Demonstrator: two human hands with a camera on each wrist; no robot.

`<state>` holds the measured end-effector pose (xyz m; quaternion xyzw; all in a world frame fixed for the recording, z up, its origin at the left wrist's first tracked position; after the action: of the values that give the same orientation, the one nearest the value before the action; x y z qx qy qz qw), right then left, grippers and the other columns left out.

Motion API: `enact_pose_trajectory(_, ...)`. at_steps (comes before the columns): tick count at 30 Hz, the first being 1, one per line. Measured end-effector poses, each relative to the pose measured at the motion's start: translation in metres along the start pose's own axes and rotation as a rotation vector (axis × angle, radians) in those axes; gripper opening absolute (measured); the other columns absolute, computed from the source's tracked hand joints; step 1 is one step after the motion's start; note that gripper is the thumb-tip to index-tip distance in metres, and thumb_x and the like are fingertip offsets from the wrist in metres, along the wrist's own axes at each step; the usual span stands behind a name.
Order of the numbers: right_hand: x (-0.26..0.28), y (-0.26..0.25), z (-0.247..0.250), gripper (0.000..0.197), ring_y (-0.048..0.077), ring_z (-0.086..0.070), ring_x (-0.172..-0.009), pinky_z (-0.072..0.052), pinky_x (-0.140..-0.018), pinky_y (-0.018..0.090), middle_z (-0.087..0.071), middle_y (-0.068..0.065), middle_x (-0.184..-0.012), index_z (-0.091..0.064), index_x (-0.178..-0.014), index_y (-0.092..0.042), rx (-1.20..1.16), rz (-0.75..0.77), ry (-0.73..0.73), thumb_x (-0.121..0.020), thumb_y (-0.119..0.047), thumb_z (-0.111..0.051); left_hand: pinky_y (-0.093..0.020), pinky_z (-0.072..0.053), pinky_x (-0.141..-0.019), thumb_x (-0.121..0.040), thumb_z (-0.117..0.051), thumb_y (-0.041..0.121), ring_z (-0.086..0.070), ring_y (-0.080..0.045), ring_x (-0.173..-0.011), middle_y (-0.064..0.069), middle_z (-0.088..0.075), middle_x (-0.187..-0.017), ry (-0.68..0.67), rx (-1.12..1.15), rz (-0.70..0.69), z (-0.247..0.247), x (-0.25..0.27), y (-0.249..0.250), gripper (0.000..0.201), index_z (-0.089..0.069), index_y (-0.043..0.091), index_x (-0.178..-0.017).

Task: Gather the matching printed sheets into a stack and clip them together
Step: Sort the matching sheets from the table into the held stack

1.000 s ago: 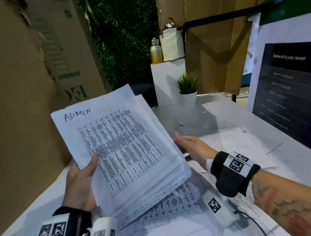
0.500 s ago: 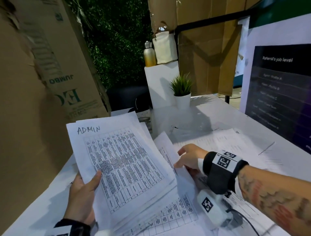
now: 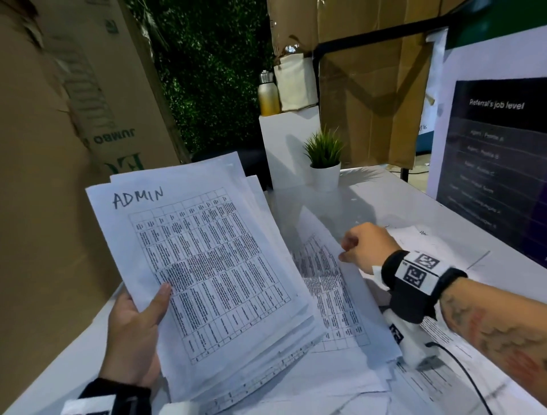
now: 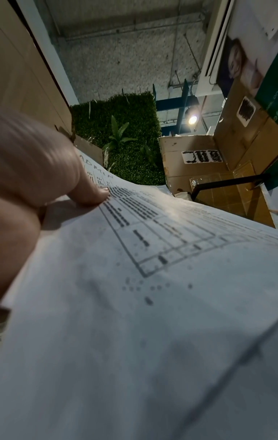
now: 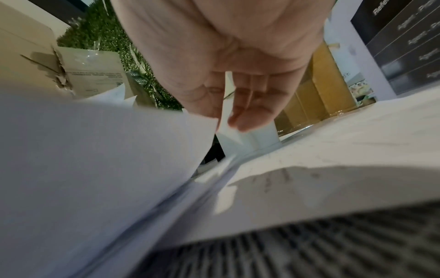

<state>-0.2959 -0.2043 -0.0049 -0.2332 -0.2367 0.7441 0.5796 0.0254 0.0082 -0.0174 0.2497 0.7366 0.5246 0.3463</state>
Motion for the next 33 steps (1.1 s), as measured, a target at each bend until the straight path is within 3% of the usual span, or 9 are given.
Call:
enact_pose_trajectory(4, -0.002, -0.006, 0.015, 0.019, 0.024, -0.054, -0.071, -0.042, -0.062, 0.029, -0.059, 0.006, -0.077, -0.051, -0.075, -0.023, -0.328, 0.060, 0.039, -0.090, -0.024, -0.063, -0.037, -0.057, -0.091, -0.098, -0.051, 0.000, -0.070, -0.020, -0.113, -0.003, -0.070, -0.129, -0.042, 0.014, -0.060, -0.009, 0.004, 0.012, 0.048, -0.054, 0.021, -0.141)
enact_pose_trajectory(8, 0.002, -0.022, 0.009, 0.007, 0.031, -0.057, -0.079, -0.049, -0.081, 0.067, -0.065, 0.027, -0.096, -0.061, -0.089, -0.028, -0.832, 0.009, -0.128, -0.088, -0.035, -0.061, -0.038, -0.063, -0.075, -0.096, -0.053, 0.003, -0.077, -0.021, -0.083, -0.009, -0.076, -0.105, -0.072, 0.112, 0.058, -0.025, 0.004, 0.010, 0.032, -0.065, 0.011, -0.125)
enact_pose_trajectory(11, 0.012, -0.041, 0.004, 0.023, 0.031, -0.064, -0.105, -0.047, -0.100, 0.051, -0.069, 0.015, -0.117, -0.063, -0.116, -0.014, -1.089, 0.032, -0.225, -0.096, -0.023, -0.056, -0.042, -0.062, -0.075, -0.095, -0.057, 0.007, -0.077, -0.026, -0.078, -0.014, -0.078, -0.099, -0.091, 0.129, 0.173, -0.042, 0.002, 0.001, 0.021, -0.073, 0.008, -0.107)
enact_pose_trajectory(17, 0.039, -0.074, 0.006, 0.065, 0.050, -0.052, -0.121, -0.033, -0.102, 0.070, -0.049, 0.032, -0.133, -0.070, -0.113, -0.023, -1.008, 0.112, -0.409, -0.067, -0.070, -0.069, -0.057, -0.045, -0.106, -0.097, -0.058, 0.004, -0.065, -0.033, -0.121, -0.011, -0.071, -0.128, -0.045, 0.129, 0.162, -0.055, 0.003, 0.003, 0.038, -0.060, 0.014, -0.134)
enact_pose_trajectory(19, 0.040, -0.082, 0.013, 0.037, 0.032, -0.064, -0.113, -0.052, -0.098, 0.043, -0.069, 0.017, -0.118, -0.069, -0.102, -0.022, -0.908, 0.244, -0.360, -0.072, -0.042, -0.078, -0.046, -0.052, -0.101, -0.097, -0.056, 0.000, -0.066, -0.028, -0.120, -0.008, -0.072, -0.126, -0.049, 0.063, 0.028, -0.058, 0.005, 0.017, 0.038, -0.060, 0.014, -0.132)
enact_pose_trajectory(21, 0.041, -0.087, 0.024, 0.020, 0.004, -0.072, -0.089, -0.055, -0.078, 0.014, -0.074, -0.006, -0.097, -0.068, -0.094, -0.023, -0.839, 0.347, -0.275, -0.079, -0.014, -0.076, -0.037, -0.054, -0.099, -0.094, -0.058, -0.004, -0.068, -0.021, -0.115, 0.000, -0.073, -0.119, -0.042, 0.017, -0.119, -0.064, 0.008, 0.035, 0.039, -0.062, 0.018, -0.126)
enact_pose_trajectory(27, 0.041, -0.091, 0.042, 0.045, 0.021, -0.072, -0.100, -0.055, -0.092, 0.038, -0.076, 0.007, -0.105, -0.069, -0.108, -0.009, -0.987, 0.409, -0.176, -0.065, -0.018, -0.078, -0.042, -0.053, -0.094, -0.066, -0.089, 0.005, -0.074, -0.009, -0.088, 0.010, -0.078, -0.090, -0.198, -0.017, -0.239, -0.072, 0.005, 0.067, 0.034, -0.074, 0.025, -0.089)
enact_pose_trajectory(31, 0.049, -0.092, 0.038, 0.045, 0.022, -0.071, -0.102, -0.056, -0.089, 0.032, -0.077, 0.007, -0.103, -0.070, -0.103, -0.013, -0.990, 0.457, -0.238, -0.060, -0.020, -0.078, -0.022, -0.058, -0.081, -0.070, -0.077, 0.006, -0.074, -0.011, -0.104, 0.008, -0.079, -0.108, -0.235, -0.011, -0.228, -0.076, 0.007, 0.072, 0.047, -0.068, 0.022, -0.113)
enact_pose_trajectory(33, 0.047, -0.091, 0.033, 0.048, 0.021, -0.071, -0.103, -0.054, -0.094, 0.035, -0.076, 0.006, -0.106, -0.069, -0.107, -0.012, -0.977, 0.440, -0.223, -0.061, -0.020, -0.079, -0.030, -0.059, -0.087, -0.073, -0.073, 0.014, -0.073, -0.012, -0.106, 0.009, -0.080, -0.109, -0.221, -0.024, -0.195, -0.081, 0.007, 0.071, 0.037, -0.073, 0.026, -0.108)
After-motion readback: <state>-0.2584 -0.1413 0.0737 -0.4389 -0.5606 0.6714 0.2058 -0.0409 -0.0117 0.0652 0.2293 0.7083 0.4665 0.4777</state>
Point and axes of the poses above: each hand's wrist, its own x-axis away from the middle knuckle, its own z-axis out of the back of the hand, y = z × x, the point moved 6 cm from there along -x, towards the middle knuckle
